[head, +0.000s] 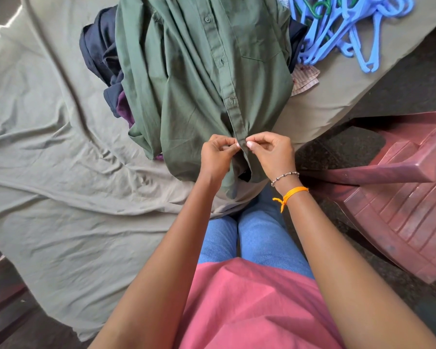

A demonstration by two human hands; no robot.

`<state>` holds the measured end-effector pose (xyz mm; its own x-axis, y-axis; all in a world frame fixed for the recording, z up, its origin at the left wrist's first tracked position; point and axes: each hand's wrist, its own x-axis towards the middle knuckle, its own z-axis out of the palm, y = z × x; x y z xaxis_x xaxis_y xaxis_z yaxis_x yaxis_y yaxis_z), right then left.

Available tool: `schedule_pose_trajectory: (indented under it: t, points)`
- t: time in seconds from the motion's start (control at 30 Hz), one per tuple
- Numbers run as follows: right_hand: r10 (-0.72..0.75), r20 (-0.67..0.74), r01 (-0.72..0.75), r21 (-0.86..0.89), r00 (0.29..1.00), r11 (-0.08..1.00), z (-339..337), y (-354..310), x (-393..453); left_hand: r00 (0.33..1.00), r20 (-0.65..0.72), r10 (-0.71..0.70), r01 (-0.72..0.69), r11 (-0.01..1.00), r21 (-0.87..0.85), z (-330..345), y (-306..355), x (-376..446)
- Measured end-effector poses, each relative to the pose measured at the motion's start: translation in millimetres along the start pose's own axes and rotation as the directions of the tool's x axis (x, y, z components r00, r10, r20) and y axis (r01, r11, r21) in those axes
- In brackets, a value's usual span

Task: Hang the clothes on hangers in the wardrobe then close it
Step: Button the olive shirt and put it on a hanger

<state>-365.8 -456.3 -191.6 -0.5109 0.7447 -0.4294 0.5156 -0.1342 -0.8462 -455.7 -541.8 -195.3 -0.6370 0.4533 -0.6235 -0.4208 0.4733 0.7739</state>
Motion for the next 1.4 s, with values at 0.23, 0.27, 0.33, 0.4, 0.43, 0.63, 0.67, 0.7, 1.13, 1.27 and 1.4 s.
schedule_pose_trajectory:
  t: [0.23,0.27,0.33,0.4,0.43,0.63,0.67,0.7,1.13,1.27,1.4]
  points:
    - [-0.133,-0.110,0.117,-0.142,0.985,0.983,8.5,3.2,-1.1,0.987,-0.003,-0.158,0.155,0.975,-0.159,4.0,3.8,-6.5]
    - [-0.168,-0.109,0.149,-0.164,0.980,0.975,9.1,4.1,-0.3,0.982,0.003,-0.191,0.189,0.968,-0.163,3.8,3.7,-6.7]
    - [-0.222,-0.080,0.202,-0.201,0.972,0.958,9.7,5.7,0.2,0.984,-0.020,-0.180,0.175,0.974,-0.144,3.7,2.5,-6.4]
    - [-0.176,-0.044,0.167,-0.167,0.983,0.972,8.6,6.0,-0.1,0.994,-0.040,-0.099,0.094,0.989,-0.114,4.9,1.0,-3.8]
    - [-0.107,-0.022,0.104,-0.099,0.994,0.990,6.5,5.2,0.0,0.997,-0.026,-0.071,0.068,0.993,-0.094,5.4,0.7,-2.5]
    - [0.206,0.313,-0.315,0.354,0.927,0.880,-17.6,0.4,13.7,0.972,0.193,-0.130,0.153,0.982,-0.109,2.0,3.5,1.2]
    - [0.233,0.357,-0.373,0.395,0.904,0.839,-20.4,0.3,14.8,0.963,0.230,-0.143,0.176,0.976,-0.127,2.5,3.2,0.3]
    - [0.257,0.386,-0.418,0.422,0.886,0.804,-22.4,0.8,14.8,0.953,0.259,-0.158,0.202,0.967,-0.153,3.0,3.0,-1.4]
    - [0.145,0.139,-0.144,-0.018,0.980,0.989,-4.0,33.6,-11.8,0.909,0.244,-0.337,0.402,0.865,-0.301,15.1,-34.7,-29.0]
    - [0.187,0.201,-0.189,-0.009,0.962,0.982,-11.1,37.9,-8.1,0.982,0.104,-0.160,0.130,0.960,0.250,16.8,-45.9,-25.8]
    - [0.235,0.258,-0.259,0.064,0.937,0.964,-16.3,35.4,-15.8,0.994,0.100,-0.049,0.014,0.945,0.327,11.6,-46.6,-30.0]
